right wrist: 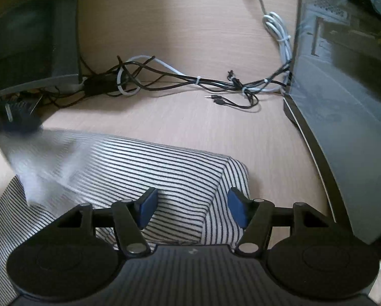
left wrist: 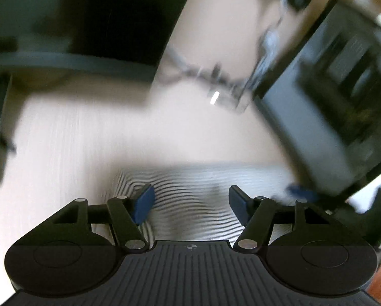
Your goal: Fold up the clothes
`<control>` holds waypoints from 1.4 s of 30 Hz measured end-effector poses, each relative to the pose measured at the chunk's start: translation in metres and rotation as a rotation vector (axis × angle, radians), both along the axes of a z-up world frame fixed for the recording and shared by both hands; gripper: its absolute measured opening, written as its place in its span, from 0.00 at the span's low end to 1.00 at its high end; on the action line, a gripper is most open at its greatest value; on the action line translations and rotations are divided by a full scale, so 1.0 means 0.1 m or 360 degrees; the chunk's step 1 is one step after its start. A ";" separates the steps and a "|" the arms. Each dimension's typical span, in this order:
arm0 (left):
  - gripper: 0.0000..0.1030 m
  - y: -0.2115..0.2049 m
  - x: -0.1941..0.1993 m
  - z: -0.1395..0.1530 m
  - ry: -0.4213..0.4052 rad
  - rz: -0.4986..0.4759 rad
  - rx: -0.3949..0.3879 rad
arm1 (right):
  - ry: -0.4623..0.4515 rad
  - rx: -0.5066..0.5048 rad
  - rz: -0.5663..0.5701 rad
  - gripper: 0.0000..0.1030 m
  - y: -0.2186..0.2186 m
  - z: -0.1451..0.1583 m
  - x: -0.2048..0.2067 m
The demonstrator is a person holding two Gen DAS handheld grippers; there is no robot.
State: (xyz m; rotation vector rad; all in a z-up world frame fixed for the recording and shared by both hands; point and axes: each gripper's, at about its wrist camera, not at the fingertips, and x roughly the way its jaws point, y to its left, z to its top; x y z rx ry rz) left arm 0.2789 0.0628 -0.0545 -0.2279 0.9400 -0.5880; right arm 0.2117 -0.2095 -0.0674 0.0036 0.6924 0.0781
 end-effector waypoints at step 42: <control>0.89 -0.30 0.49 -0.04 -0.0159 0.0181 0.0138 | 0.0005 -0.0017 0.0080 0.80 0.03 -0.13 0.91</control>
